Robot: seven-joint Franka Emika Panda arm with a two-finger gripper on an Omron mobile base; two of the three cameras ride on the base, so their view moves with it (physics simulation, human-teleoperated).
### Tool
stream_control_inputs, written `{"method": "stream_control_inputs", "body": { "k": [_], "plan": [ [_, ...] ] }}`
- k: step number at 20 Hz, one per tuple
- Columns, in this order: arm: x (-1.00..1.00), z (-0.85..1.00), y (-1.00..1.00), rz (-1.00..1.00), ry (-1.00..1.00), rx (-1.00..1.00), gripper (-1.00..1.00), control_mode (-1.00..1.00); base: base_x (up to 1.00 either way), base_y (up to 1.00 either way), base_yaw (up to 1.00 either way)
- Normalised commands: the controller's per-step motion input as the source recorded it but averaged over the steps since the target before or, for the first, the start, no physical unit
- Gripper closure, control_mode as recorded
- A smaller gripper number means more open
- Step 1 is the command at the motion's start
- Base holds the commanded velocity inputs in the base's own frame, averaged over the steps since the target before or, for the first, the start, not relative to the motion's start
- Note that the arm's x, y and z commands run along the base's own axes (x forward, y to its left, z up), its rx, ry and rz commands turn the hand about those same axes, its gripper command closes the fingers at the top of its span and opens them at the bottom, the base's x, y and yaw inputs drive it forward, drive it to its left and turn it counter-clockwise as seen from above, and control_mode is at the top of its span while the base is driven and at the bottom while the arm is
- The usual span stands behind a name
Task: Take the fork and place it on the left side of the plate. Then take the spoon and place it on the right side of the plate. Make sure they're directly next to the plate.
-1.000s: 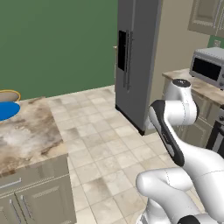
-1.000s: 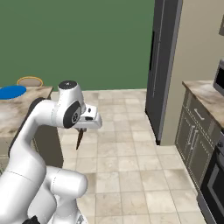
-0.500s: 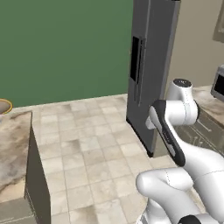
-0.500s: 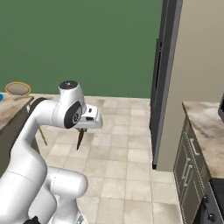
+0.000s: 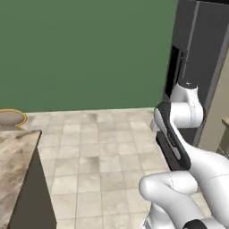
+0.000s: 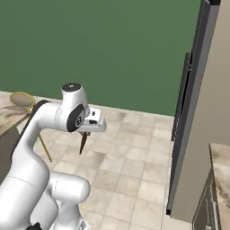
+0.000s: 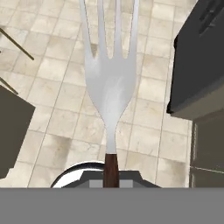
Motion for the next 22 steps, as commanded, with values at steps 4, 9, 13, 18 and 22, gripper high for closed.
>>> {"method": "stream_control_inputs", "body": {
  "k": [4, 9, 13, 18, 22],
  "plan": [
    [0.0, 0.0, 0.0, 0.0, 0.0, 0.0, 1.0, 1.0, 1.0, -0.22, 0.44],
    [0.0, 0.0, 0.0, 0.0, 0.0, 0.0, 1.0, 1.0, 1.0, -0.22, 0.45],
    [0.0, 0.0, 0.0, 0.0, 0.0, 0.0, 1.0, 1.0, 1.0, -0.26, 0.5],
    [0.0, 0.0, 0.0, 0.0, 0.0, 0.0, 1.0, 1.0, 1.0, -0.19, 0.58],
    [0.0, 0.0, 0.0, 0.0, 0.0, 0.0, 1.0, 1.0, 0.93, -0.13, 0.74]
  ]
}}
